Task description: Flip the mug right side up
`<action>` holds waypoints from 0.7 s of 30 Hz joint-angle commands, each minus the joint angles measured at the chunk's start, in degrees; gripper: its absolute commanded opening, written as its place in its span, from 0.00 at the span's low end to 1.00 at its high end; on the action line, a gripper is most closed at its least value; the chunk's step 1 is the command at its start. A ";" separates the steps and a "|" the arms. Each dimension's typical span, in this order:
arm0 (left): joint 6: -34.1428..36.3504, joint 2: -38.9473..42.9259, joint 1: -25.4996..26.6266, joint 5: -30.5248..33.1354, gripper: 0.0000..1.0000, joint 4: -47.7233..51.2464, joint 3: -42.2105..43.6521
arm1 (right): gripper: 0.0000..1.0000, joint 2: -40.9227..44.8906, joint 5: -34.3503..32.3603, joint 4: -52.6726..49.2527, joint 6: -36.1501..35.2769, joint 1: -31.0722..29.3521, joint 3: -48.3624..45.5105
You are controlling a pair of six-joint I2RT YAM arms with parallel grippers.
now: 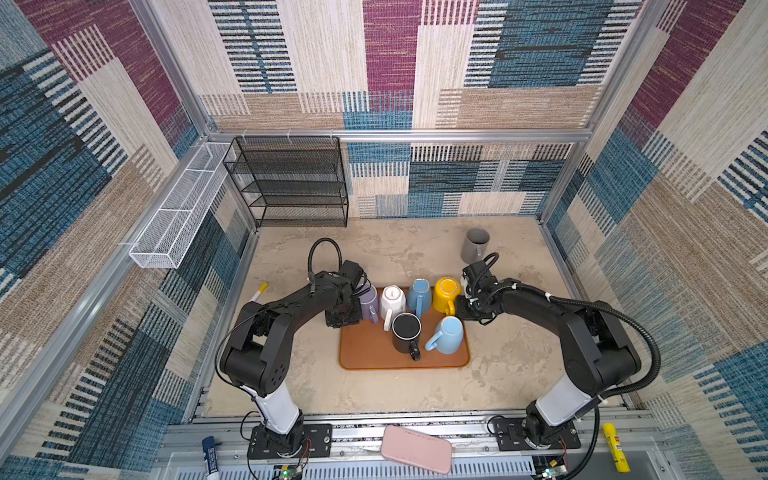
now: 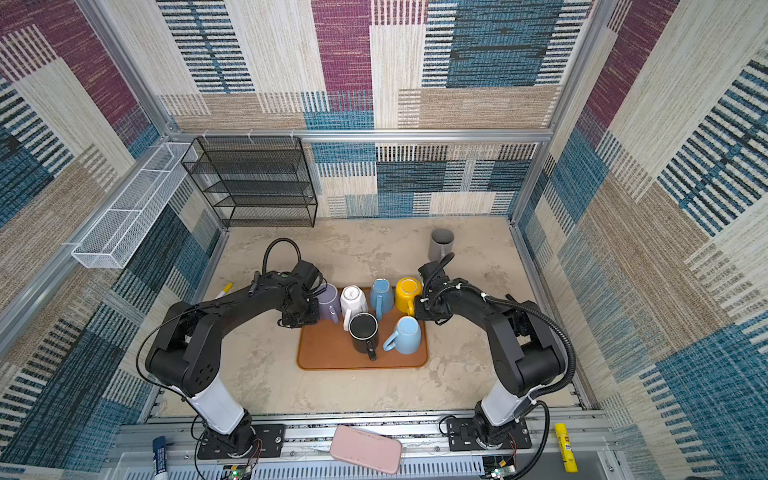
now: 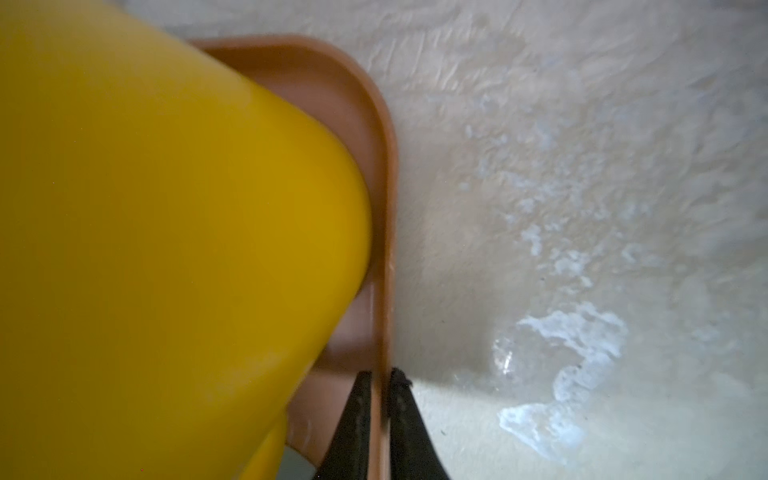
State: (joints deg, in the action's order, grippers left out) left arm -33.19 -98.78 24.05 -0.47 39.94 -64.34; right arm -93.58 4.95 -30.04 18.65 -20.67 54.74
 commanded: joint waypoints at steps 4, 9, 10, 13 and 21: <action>2.09 2.26 -0.18 -0.08 0.40 -0.67 -1.39 | 0.32 2.48 1.56 -0.05 0.48 -0.34 2.50; 2.44 4.57 -0.80 2.00 0.40 1.73 -1.93 | 0.38 4.93 -1.58 -3.87 -0.42 -0.10 4.84; 2.48 5.12 -1.00 2.26 0.40 1.80 -1.87 | 0.38 5.27 -2.04 -4.47 -0.56 -0.08 5.37; 2.77 6.90 -1.53 2.67 0.40 2.05 -1.67 | 0.39 6.19 -2.81 -6.18 -0.91 0.01 7.37; 4.28 10.23 -2.19 4.64 0.41 1.29 -2.59 | 0.40 6.32 -0.80 -8.04 -1.54 -0.07 11.78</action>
State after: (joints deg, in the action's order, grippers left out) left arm -30.83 -89.47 22.00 2.72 41.39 -66.13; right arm -87.20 3.01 -37.32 17.76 -20.60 65.58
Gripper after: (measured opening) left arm 0.406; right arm 0.397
